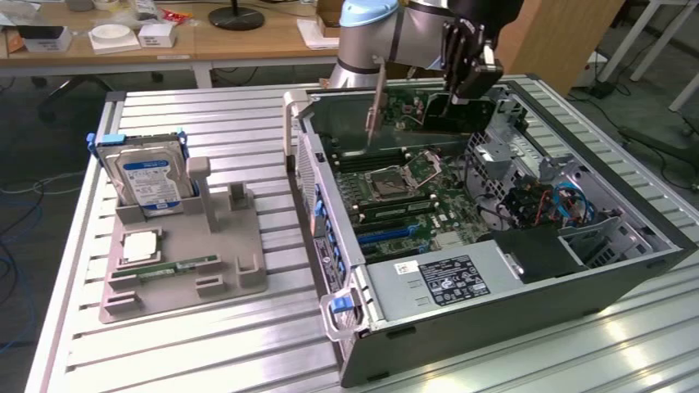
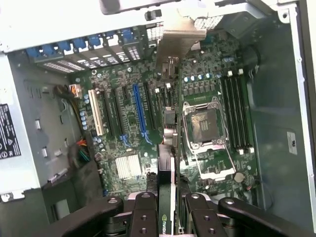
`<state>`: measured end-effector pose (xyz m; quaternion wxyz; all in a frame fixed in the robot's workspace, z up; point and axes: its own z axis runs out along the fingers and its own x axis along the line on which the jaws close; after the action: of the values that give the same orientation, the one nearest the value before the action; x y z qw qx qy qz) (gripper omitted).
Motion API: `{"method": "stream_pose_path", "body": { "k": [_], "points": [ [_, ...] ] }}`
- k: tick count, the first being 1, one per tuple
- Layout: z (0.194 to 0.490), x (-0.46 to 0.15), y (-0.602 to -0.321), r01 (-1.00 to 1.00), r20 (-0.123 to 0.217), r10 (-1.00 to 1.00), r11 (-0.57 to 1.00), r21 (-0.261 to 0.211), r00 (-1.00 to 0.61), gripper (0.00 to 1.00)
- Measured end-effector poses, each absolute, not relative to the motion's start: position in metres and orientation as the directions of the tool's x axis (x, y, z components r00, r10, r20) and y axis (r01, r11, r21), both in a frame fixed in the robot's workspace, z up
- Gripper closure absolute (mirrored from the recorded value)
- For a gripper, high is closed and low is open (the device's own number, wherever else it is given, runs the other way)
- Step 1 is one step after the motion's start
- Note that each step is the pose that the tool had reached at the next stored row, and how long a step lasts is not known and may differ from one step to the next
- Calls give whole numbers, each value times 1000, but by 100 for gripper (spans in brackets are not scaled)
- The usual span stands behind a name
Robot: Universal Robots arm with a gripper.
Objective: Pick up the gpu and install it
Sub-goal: 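Insert the gpu into the slot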
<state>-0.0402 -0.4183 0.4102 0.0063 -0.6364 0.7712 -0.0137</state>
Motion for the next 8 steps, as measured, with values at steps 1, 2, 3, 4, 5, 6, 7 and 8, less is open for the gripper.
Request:
{"method": "stream_pose_path", "body": {
  "k": [1, 2, 3, 4, 5, 6, 7, 8],
  "points": [
    [410, -40, -418, -983, 7, -984, 179, -29, -179, 74],
    [410, -40, -418, -986, 7, -986, 167, -30, -167, 74],
    [410, -40, -418, -988, 7, -988, 154, -30, -154, 74],
    [410, -40, -419, -989, 7, -990, 143, -31, -144, 74],
    [410, -40, -419, -990, 7, -990, 137, -31, -138, 74],
    [409, -40, -419, -990, 8, -991, 135, -32, -136, 74],
    [409, -40, -419, -990, 9, -991, 135, -33, -135, 74],
    [409, -40, -419, -990, 9, -991, 134, -35, -135, 74]
  ]
}}
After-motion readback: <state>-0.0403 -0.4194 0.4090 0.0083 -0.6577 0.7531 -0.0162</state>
